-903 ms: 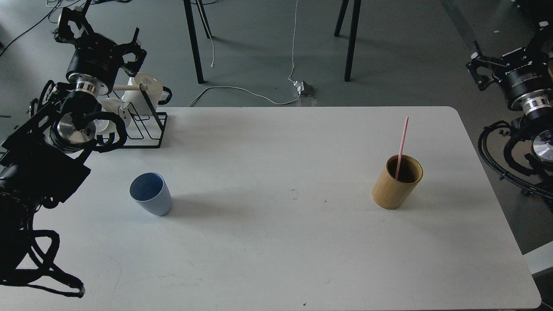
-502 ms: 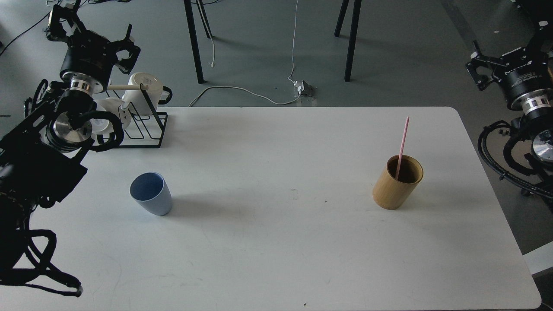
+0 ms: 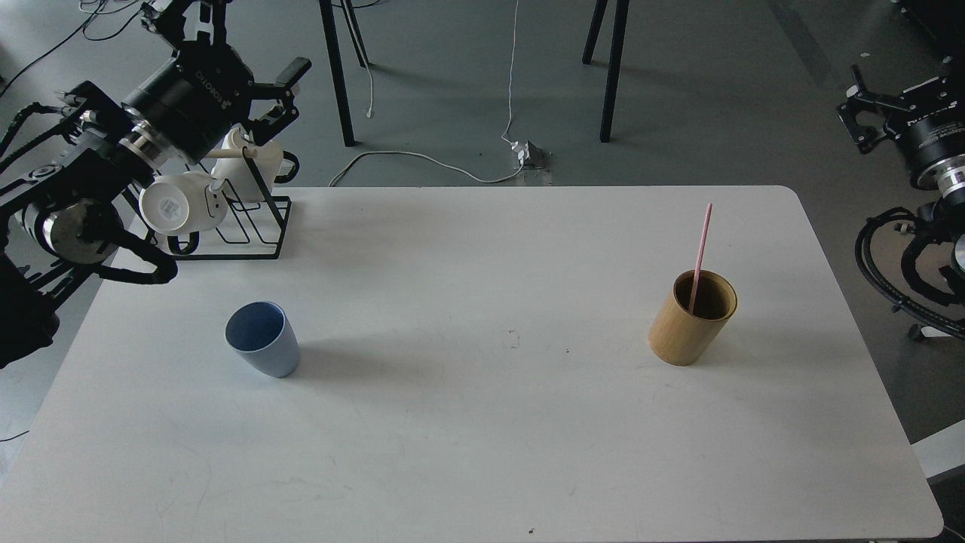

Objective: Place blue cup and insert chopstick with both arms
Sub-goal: 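Raise the left arm from rest and swing the left gripper toward the blue cup, then lower the left gripper onto the blue cup and close around it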

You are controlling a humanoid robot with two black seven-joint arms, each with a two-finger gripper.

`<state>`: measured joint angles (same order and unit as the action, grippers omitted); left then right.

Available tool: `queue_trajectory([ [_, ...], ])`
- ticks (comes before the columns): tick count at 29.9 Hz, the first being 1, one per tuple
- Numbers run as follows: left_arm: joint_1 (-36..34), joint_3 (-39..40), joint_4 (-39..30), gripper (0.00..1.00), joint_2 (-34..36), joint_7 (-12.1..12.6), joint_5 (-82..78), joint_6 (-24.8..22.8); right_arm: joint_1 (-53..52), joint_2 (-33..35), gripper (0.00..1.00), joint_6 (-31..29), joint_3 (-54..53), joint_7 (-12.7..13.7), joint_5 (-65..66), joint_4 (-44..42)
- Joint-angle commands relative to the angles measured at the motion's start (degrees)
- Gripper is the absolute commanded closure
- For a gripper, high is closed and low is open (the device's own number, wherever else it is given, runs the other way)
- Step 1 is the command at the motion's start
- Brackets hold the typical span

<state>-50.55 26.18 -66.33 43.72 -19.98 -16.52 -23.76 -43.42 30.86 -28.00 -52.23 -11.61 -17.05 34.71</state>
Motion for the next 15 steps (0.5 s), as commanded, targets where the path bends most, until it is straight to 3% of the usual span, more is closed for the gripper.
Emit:
queue_trajectory([
  [1, -0.2, -0.9, -11.6, 0.01, 6.7, 0.0, -13.8, 2.7, 0.1, 0.8, 0.01, 0.0, 0.1, 0.0, 0.0, 0.0],
  [6, 0.3, -1.2, -18.5, 0.02, 14.0, -0.2, -35.3, 3.6, 1.1, 2.2, 0.01, 0.0, 0.1, 0.0, 0.0, 0.0],
  [11, 3.2, -1.4, -18.7, 0.08, 16.8, -0.6, -58.9, 4.2, 1.1, 3.7, 0.01, 0.0, 0.0, 0.0, 0.0, 0.1],
  [15, 7.0, -1.4, -17.6, 0.08, 17.1, -0.6, -77.9, 7.9, 1.1, 3.8, 0.01, 0.0, 0.0, 0.0, 0.0, 0.1],
])
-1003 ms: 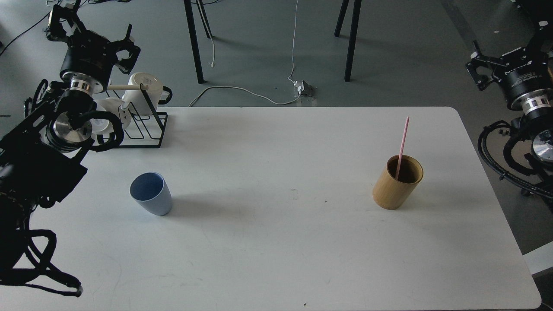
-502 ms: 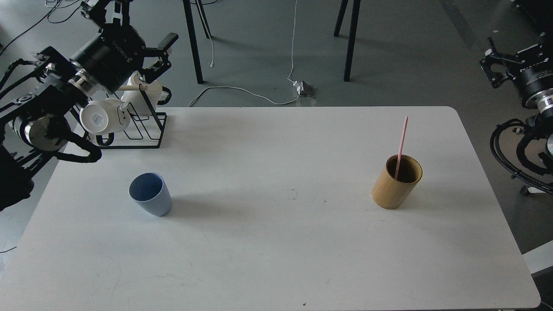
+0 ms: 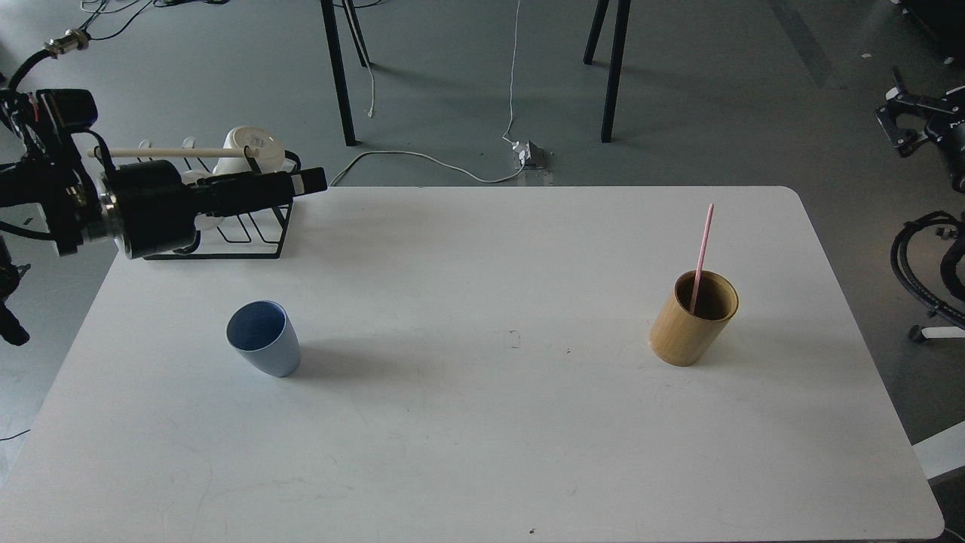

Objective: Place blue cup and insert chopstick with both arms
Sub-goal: 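Lower the left gripper onto the blue cup and close around it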

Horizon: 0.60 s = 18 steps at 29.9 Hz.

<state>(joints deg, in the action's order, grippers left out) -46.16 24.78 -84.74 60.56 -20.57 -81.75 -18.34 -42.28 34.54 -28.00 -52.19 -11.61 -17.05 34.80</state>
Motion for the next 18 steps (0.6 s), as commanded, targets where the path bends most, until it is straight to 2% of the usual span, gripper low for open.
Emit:
queue_trajectory([
  [1, 3.8, 0.0, 1.2, 0.08, 0.3, 0.0, -16.7, 3.4, 0.0, 0.1, 0.01, 0.0, 0.0, 0.0, 0.0, 0.0],
  [3, 5.2, 0.0, 2.0, 0.10, 0.3, 0.0, -22.9, 4.3, 0.0, 0.1, 0.01, 0.0, 0.1, 0.0, 0.0, 0.0],
  [6, 5.6, -0.2, 5.9, 0.18, -0.5, -0.1, -28.6, 4.4, 0.0, 0.1, 0.01, 0.0, 0.0, 0.0, 0.0, 0.1],
  [9, 6.7, -1.8, 9.8, 0.24, -1.1, -0.5, -29.3, 4.5, 0.0, 0.1, 0.01, 0.0, 0.0, 0.0, 0.0, 0.1],
  [13, 7.0, -2.9, 14.2, 0.28, -4.1, -2.5, -29.4, 4.5, 0.0, 0.1, 0.01, 0.0, 0.0, 0.0, 0.0, 0.1],
  [18, 6.9, -6.4, 18.2, 0.34, -6.5, -2.4, -30.1, 4.7, 0.0, 0.1, 0.01, 0.0, 0.0, 0.0, 0.0, 0.1],
])
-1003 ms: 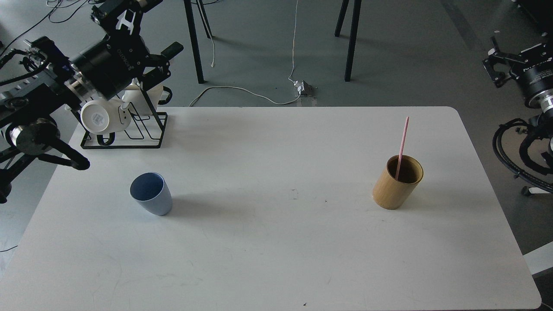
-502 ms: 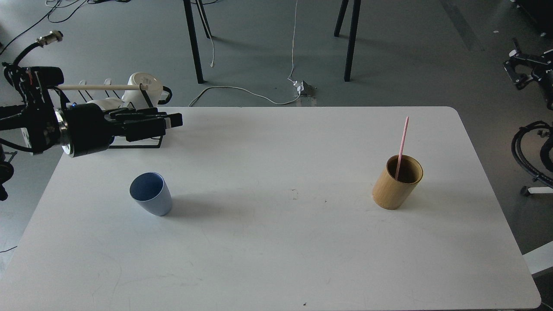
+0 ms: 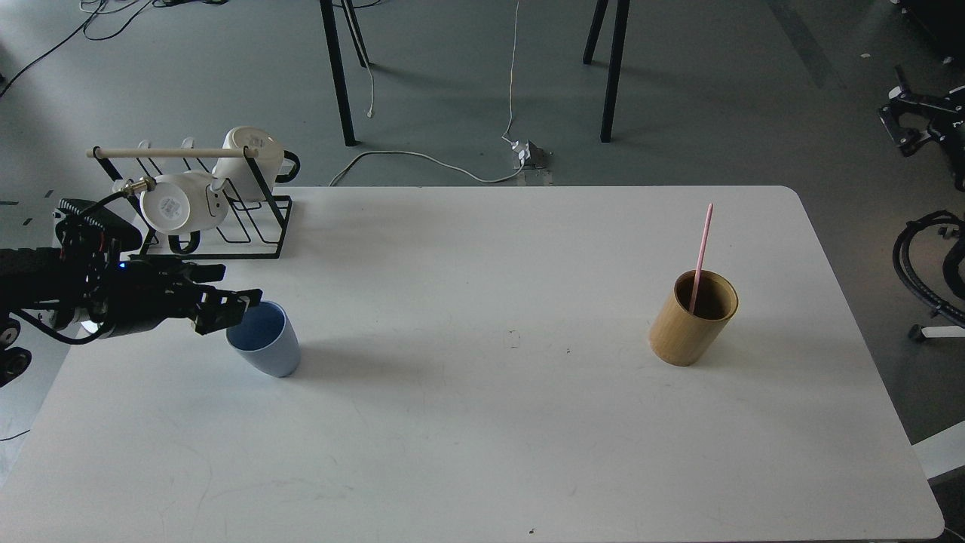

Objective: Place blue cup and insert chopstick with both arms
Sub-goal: 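Lower the left gripper onto the blue cup and close around it, then lift the blue cup with the left gripper and carry it toward the tan cup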

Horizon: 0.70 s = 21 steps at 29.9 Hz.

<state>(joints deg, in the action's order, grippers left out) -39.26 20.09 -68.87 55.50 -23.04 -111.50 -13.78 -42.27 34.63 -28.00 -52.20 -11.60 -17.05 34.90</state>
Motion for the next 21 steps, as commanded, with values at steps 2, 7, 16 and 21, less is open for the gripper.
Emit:
queue_trajectory([
  [2, 0.0, -2.2, 4.1, 0.36, -2.8, 0.1, -1.9, 0.5, 0.0, 0.0, 0.01, 0.0, 0.0, 0.0, 0.0, 0.0],
  [7, 0.0, -2.2, 7.3, 0.52, -5.0, 0.1, -3.9, 0.5, 0.0, 0.0, 0.01, 0.0, 0.1, 0.0, 0.0, 0.0],
  [16, -0.4, -2.4, 7.8, 0.91, -6.6, -0.2, -3.9, -0.4, 0.1, 0.3, 0.01, 0.0, 0.1, -0.1, 0.0, -0.1],
  [21, -0.6, -2.3, 7.8, 0.95, -6.7, -0.2, -4.0, -0.4, 0.1, 0.3, 0.01, 0.0, 0.1, 0.0, 0.0, -0.1],
])
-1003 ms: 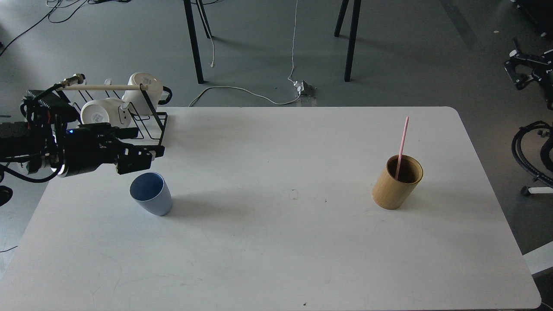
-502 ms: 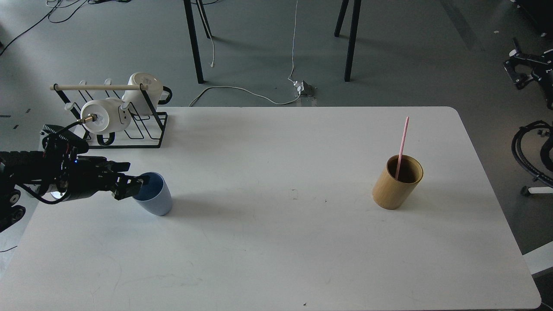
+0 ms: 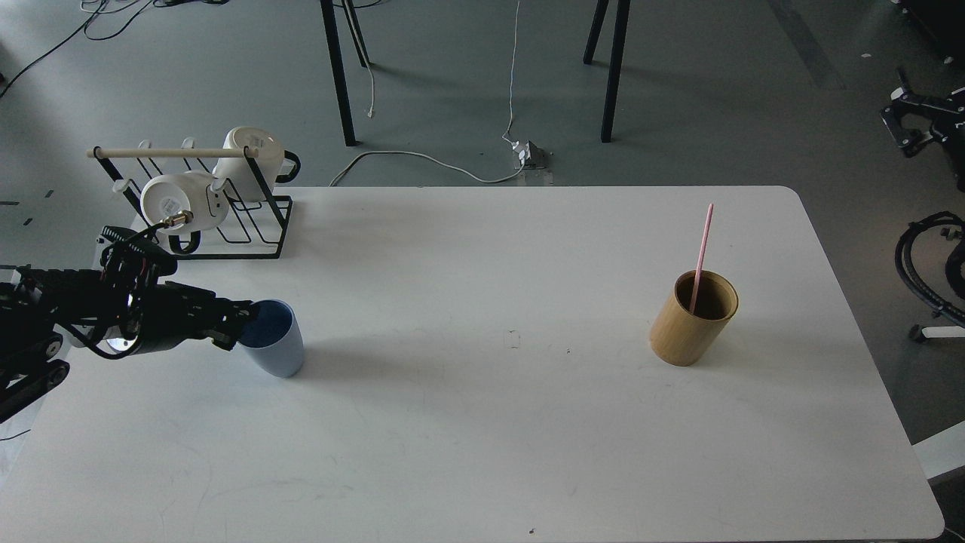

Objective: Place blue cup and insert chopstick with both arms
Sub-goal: 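Lift the blue cup with the left gripper and carry it toward the tan cup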

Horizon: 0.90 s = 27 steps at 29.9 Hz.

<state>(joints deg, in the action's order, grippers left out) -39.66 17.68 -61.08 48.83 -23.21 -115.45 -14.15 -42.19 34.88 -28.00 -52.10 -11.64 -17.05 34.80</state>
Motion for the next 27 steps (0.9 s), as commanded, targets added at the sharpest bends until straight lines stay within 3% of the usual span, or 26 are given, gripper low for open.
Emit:
queue_trajectory([
  [1, -0.4, 0.2, -0.1, 0.96, 0.0, -0.2, 0.1, 0.0, 0.0, 0.0, 0.01, 0.0, 0.0, 0.0, 0.0, 0.0],
  [6, -4.2, 0.2, -1.8, 0.98, 0.0, -1.7, 0.2, -1.0, -0.1, 0.1, 0.01, 0.0, -0.1, -0.1, 0.0, 0.0],
  [12, -14.9, 0.4, -9.6, 0.99, -0.8, -1.1, 0.1, -13.0, -1.1, 0.1, 0.01, 0.0, 0.0, 0.0, 0.0, 0.1],
  [20, -24.1, 0.2, -13.7, 0.99, -17.8, 6.7, -0.4, -13.9, -5.4, 0.9, 0.01, 0.0, 0.6, 0.2, 0.1, 0.0],
  [27, -24.5, -3.3, -12.7, 0.98, -30.2, 7.1, -2.9, -13.9, -12.5, 1.9, 0.01, 0.0, 5.1, 0.3, 0.6, 0.0],
])
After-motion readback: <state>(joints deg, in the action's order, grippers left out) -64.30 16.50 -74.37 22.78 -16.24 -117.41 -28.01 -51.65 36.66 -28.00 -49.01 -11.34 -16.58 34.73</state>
